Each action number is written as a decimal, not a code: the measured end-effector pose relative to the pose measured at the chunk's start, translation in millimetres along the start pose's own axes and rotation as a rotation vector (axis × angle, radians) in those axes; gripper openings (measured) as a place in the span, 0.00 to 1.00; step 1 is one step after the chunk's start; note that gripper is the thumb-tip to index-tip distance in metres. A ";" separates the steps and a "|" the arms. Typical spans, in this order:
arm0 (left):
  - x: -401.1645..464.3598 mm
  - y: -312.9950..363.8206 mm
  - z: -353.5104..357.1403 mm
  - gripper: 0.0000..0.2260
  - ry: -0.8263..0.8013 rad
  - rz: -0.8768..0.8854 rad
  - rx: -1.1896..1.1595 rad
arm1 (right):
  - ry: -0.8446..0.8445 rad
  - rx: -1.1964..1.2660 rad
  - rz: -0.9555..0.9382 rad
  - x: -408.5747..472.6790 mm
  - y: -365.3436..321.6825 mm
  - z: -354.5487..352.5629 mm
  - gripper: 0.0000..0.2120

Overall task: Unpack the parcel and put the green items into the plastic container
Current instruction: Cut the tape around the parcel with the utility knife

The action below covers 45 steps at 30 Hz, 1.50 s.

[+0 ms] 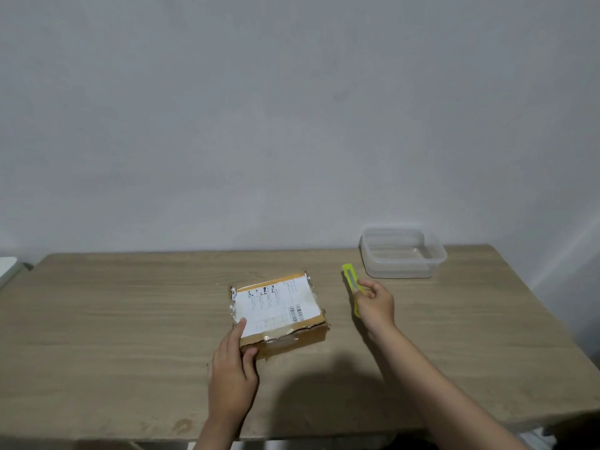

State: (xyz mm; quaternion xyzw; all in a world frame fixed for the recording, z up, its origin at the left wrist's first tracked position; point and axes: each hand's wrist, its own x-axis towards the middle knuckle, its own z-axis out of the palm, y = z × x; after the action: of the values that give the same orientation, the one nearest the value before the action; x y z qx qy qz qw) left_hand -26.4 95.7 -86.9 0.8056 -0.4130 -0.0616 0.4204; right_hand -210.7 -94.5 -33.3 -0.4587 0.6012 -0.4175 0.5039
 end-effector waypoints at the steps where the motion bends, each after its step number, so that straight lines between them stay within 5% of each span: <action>1: 0.1 0.3 0.4 0.22 0.000 -0.004 0.001 | -0.018 -0.055 -0.029 9.7 -0.8 5.8 0.14; 7: 1.4 -1.7 1.8 0.22 0.000 -0.007 0.012 | -0.103 -0.371 -0.256 48.2 0.6 36.8 0.15; 17: 2.4 3.3 -0.9 0.21 -0.011 0.012 0.040 | 0.129 -0.741 -0.363 68.9 15.0 60.8 0.12; 27: 3.3 6.9 -4.1 0.22 -0.037 -0.017 0.046 | 0.241 -0.571 -0.351 60.8 26.1 49.1 0.10; 36: 4.1 1.8 0.6 0.27 -0.039 -0.002 0.068 | 0.150 -0.651 -0.404 52.0 31.7 39.4 0.13; 40: 5.2 2.2 -2.9 0.21 -0.050 0.008 0.079 | 0.161 -0.584 -0.448 33.7 26.2 36.4 0.13; 45: 6.8 2.5 -5.9 0.27 -0.052 -0.025 0.025 | -0.150 -0.233 -0.436 -35.7 9.5 29.6 0.17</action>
State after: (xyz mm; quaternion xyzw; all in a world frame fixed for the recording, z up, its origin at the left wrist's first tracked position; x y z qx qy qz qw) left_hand -20.8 93.8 -79.7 0.8142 -0.4142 -0.0826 0.3985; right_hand -180.1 -58.8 -38.7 -0.6622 0.4931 -0.4088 0.3890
